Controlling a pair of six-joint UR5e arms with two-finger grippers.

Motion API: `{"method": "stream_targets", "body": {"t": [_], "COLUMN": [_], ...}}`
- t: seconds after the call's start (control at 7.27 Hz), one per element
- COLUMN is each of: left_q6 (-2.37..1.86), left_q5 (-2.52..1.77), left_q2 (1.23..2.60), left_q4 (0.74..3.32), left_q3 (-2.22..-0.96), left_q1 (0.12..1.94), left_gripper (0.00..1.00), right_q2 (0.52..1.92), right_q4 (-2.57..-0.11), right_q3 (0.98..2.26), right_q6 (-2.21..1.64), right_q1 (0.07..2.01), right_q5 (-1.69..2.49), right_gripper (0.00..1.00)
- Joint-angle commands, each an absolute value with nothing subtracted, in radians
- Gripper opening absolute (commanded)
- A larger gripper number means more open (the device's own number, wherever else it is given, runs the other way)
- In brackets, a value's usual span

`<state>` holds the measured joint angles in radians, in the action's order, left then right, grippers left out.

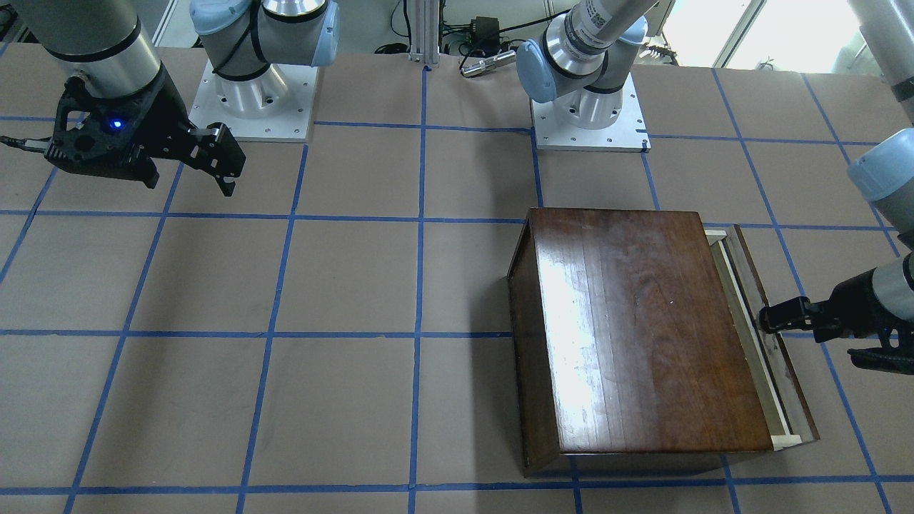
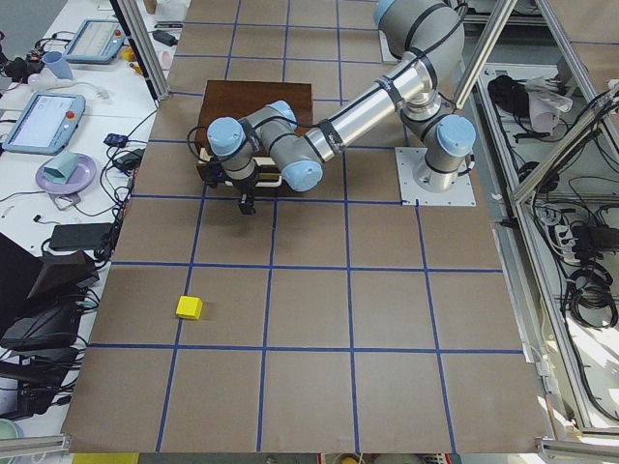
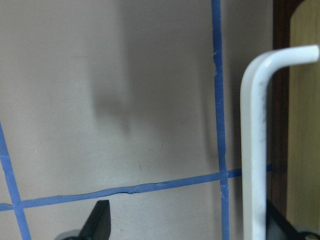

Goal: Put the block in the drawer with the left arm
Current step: 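Pull the drawer outward from the cabinet with the left gripper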

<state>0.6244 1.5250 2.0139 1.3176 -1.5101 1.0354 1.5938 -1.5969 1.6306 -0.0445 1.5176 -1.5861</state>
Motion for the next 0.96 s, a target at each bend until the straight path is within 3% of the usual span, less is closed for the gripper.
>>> {"method": "stream_targets", "body": {"t": [0.0, 0.83], "left_q6": [0.624, 0.626], "left_q5": [1.528, 1.543], "left_q2": [2.006, 2.02], "left_q4": [1.318, 1.318], "left_q3": [-1.509, -1.47], "left_q1": [1.035, 1.035], "left_gripper": [1.0, 1.0], "right_q2": [1.594, 1.594], "right_q4": [-1.597, -1.597], "right_q3": [1.631, 1.631], "right_q6": [-0.044, -0.044], "right_q1": [1.519, 1.519], "right_q5": [-1.586, -1.586], "right_gripper": [1.0, 1.0]}}
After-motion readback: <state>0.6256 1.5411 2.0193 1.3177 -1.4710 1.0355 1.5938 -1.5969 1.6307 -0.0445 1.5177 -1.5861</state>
